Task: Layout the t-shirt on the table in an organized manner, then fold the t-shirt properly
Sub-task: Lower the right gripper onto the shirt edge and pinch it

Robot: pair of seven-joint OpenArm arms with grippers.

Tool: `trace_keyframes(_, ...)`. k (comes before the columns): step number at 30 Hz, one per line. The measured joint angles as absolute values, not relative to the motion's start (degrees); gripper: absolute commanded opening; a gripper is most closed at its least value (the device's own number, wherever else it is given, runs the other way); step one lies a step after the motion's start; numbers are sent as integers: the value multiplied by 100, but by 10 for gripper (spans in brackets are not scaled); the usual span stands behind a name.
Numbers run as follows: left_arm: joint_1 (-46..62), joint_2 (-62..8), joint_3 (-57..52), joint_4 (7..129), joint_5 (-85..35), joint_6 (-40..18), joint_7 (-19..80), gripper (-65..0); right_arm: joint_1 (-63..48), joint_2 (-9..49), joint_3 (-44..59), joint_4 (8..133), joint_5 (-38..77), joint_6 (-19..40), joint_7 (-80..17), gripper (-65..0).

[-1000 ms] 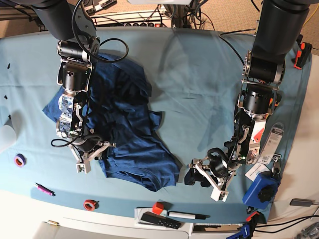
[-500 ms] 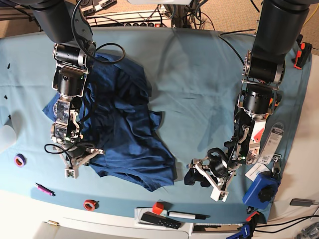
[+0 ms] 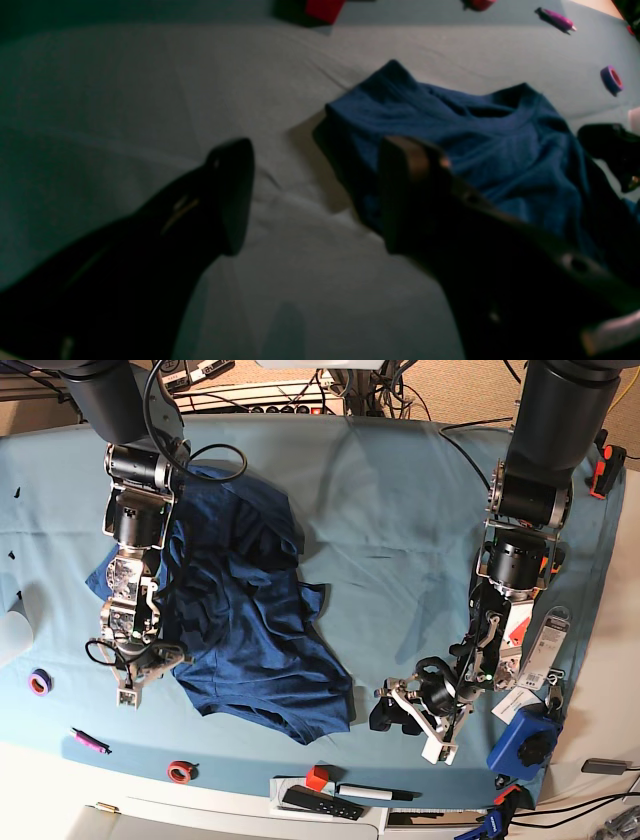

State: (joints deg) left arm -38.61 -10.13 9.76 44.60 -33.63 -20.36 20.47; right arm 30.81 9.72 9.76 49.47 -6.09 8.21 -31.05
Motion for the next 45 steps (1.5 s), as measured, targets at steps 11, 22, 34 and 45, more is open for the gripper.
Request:
trace_keyframes(11,-3861,-1013,976,4460,-3363,-2036,2049,-264,3109,816,974,4947,-143,2147,-2797,-337)
trace_keyframes(22,-3859,-1015,976,4460,-3363,-2034,2049,-264,3109,698,976,4947,-248,1688,-2829,-544)
trace_keyframes(34,-3726,-1015,976,4460,-3363,-2034,2051,-264,3109,1011,972,4947,-899,681,-2982,-650)
trace_keyframes(45,-3618,-1015,976,4460,-3363,-2034,2049,-264,3096,1240,974,4947,-897,794,-3002,-650)
